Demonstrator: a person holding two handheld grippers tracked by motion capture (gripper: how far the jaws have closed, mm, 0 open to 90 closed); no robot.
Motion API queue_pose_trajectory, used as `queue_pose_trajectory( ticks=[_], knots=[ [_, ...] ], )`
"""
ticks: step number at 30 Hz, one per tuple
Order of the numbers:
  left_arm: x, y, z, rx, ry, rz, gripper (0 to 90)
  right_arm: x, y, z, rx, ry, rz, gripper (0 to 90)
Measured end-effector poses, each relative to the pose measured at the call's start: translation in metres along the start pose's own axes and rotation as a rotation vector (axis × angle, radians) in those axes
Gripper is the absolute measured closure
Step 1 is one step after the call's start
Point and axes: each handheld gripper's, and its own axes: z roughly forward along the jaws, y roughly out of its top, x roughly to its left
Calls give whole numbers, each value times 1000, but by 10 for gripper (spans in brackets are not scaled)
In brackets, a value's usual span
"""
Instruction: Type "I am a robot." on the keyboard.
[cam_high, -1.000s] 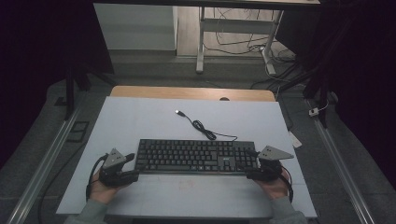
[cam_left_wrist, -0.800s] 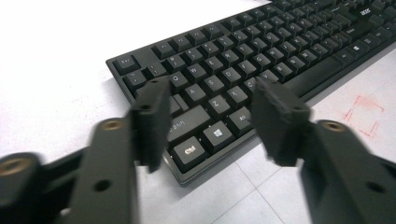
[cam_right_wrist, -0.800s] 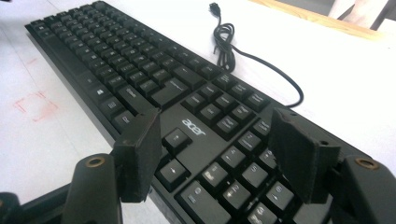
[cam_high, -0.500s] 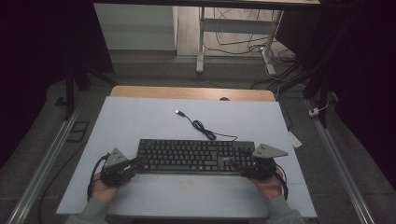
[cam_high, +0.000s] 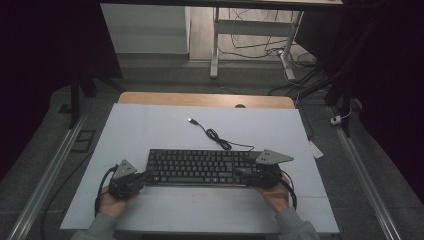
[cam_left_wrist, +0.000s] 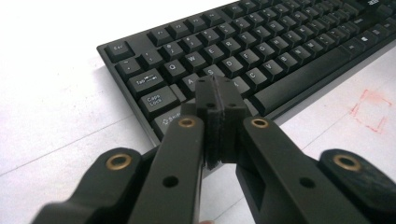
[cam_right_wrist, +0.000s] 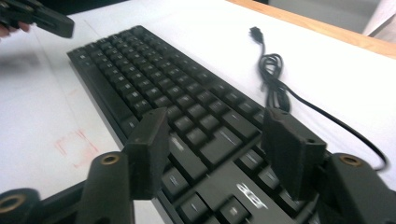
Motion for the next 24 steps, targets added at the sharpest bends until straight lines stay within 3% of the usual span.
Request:
queue_pose_trajectory(
  ticks=[1, 2, 5, 7, 8, 9, 24],
  knots=[
    [0, 0, 0, 3, 1, 0, 887, 1, 3, 4, -2, 1, 7, 497],
    [0, -1, 1, 5, 1, -1, 887, 1, 3, 4, -2, 1, 7, 497],
    [0, -1, 4, 8, 14, -2, 887, 1, 10, 14, 3, 11, 32, 702],
    [1, 0, 8, 10, 27, -4, 886, 1, 13, 20, 16, 19, 34, 806],
    [1, 0, 8, 10, 27, -4, 886, 1, 13, 20, 16, 19, 34, 806],
    [1, 0, 9, 11, 30, -7, 886, 2, 15, 27, 27, 29, 28, 883],
    [5, -1, 20, 28, 54, -6, 873, 18, 27, 71, 90, 69, -23, 896]
  ],
)
